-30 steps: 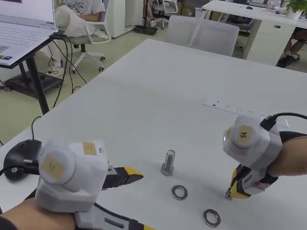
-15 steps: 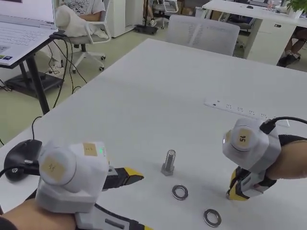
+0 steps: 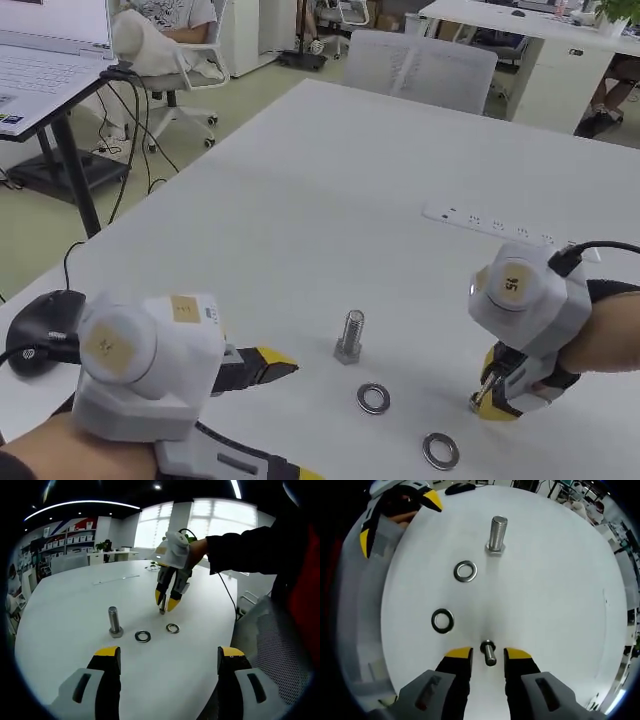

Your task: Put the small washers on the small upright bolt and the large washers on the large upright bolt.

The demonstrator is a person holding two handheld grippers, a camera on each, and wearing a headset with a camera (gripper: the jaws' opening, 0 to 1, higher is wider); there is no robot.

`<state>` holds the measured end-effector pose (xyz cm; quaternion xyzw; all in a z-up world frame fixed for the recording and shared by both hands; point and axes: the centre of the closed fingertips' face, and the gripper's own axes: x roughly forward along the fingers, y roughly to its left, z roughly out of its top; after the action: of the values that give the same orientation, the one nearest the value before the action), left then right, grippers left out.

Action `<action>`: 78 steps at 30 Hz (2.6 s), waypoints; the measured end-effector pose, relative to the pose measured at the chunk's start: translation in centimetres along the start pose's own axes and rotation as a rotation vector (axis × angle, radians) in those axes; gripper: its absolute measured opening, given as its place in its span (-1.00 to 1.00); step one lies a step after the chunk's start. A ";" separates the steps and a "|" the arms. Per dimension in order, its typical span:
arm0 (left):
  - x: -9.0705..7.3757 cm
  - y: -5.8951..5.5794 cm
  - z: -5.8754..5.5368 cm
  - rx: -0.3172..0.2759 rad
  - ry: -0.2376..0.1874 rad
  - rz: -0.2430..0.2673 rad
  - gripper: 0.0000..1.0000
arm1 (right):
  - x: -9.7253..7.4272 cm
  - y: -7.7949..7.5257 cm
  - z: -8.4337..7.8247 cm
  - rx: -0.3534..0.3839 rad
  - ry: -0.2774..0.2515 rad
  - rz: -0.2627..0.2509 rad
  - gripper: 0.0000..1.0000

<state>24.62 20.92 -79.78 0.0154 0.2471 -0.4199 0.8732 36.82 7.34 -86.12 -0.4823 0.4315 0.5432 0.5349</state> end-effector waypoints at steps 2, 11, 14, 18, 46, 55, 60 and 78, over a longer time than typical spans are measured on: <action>0.0 0.0 0.0 0.000 0.000 0.000 0.58 | -0.2 -0.1 -0.1 0.011 -0.008 -0.007 -0.37; 0.0 0.1 0.0 0.003 0.000 -0.001 0.58 | -0.6 -0.4 -1.0 0.038 -0.018 -0.024 -0.25; 0.0 0.1 0.1 0.003 -0.002 -0.001 0.58 | -0.9 -0.3 -1.4 0.044 -0.018 -0.030 -0.23; 0.0 0.0 0.1 0.005 0.000 -0.005 0.58 | -1.2 -0.2 -2.0 0.058 -0.019 -0.035 -0.19; 0.0 -0.6 0.1 0.020 0.007 -0.025 0.58 | -2.0 4.5 -3.4 0.087 -0.010 -0.012 -0.20; 0.0 -0.7 0.3 0.024 0.004 -0.028 0.58 | -2.1 5.8 -2.2 0.076 -0.025 0.004 -0.20; -0.1 -0.6 0.4 0.028 0.000 -0.028 0.58 | -2.1 6.5 -1.4 0.065 -0.032 0.015 -0.20; -0.4 -0.6 0.6 0.029 -0.015 -0.017 0.58 | -1.6 7.1 1.7 -0.003 -0.048 0.034 -0.20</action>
<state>24.23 20.68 -78.98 0.0226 0.2345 -0.4310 0.8711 29.54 8.40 -84.59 -0.4624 0.4260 0.5644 0.5350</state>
